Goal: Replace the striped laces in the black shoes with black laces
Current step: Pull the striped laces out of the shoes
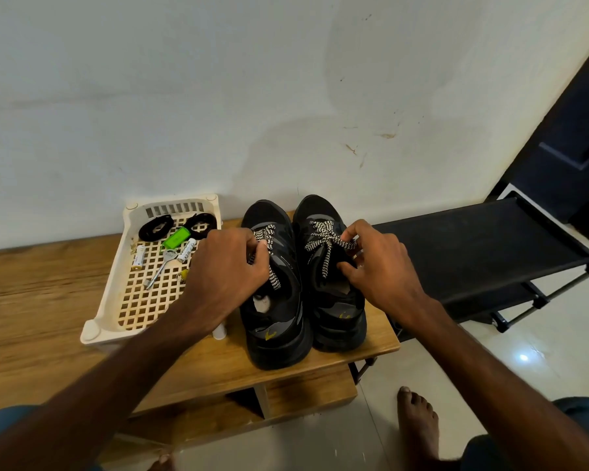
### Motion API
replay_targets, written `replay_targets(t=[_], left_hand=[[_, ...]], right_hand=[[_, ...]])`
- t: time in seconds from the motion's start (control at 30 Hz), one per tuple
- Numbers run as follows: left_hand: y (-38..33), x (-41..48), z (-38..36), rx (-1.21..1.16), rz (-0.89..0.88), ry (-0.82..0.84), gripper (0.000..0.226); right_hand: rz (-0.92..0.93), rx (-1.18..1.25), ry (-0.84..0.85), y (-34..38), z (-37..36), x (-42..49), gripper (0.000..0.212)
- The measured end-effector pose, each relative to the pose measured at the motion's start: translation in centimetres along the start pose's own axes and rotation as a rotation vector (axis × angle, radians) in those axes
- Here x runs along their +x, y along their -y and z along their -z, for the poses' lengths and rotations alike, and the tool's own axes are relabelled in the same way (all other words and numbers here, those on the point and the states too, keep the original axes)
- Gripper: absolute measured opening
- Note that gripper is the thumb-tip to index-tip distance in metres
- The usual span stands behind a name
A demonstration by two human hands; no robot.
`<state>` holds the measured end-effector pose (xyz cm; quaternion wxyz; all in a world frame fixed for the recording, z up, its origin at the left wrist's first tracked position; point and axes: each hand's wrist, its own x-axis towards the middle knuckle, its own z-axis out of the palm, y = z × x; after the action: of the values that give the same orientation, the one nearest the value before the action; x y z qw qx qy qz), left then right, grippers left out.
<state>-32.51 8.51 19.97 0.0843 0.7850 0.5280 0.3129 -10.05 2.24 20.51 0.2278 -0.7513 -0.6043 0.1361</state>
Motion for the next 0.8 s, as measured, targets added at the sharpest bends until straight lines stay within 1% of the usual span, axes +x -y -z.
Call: replay_targets(t=[0.13, 0.23, 0.3, 0.37, 0.47, 0.6, 0.67, 0.73, 0.8], left_hand=[[0.0, 0.1, 0.2, 0.031, 0.037, 0.000, 0.022], [-0.7, 0.1, 0.3, 0.068, 0.046, -0.054, 0.018], [-1.5, 0.1, 0.4, 0.067, 0.000, -0.105, 0.017], [-2.2, 0.2, 0.3, 0.065, -0.080, -0.102, 0.019], [-3.4, 0.6, -0.5, 0.010, -0.192, 0.000, 0.019], [-4.9, 1.9, -1.9, -0.008, -0.261, 0.146, 0.026], [-5.6, 2.7, -2.7, 0.025, -0.275, 0.250, 0.029], [-6.0, 3.4, -3.4, 0.070, -0.261, 0.334, 0.026], [-6.2, 4.1, -3.7, 0.102, -0.239, 0.384, 0.022]], right_hand=[[0.011, -0.019, 0.026, -0.1, 0.2, 0.1, 0.047], [0.025, -0.034, 0.046, -0.2, 0.5, 0.2, 0.046], [0.027, -0.030, 0.054, -0.3, 0.7, 0.2, 0.045], [0.035, -0.034, 0.060, -0.5, 0.9, 0.1, 0.044], [0.065, -0.013, 0.060, -0.9, 1.2, -0.2, 0.040], [0.111, 0.054, 0.012, -0.9, 1.6, 0.3, 0.034], [0.098, 0.099, -0.004, -0.9, 1.7, 0.6, 0.037], [0.079, 0.133, 0.027, -1.1, 1.5, 0.8, 0.045], [0.065, 0.116, 0.072, -1.4, 1.1, 0.9, 0.051]])
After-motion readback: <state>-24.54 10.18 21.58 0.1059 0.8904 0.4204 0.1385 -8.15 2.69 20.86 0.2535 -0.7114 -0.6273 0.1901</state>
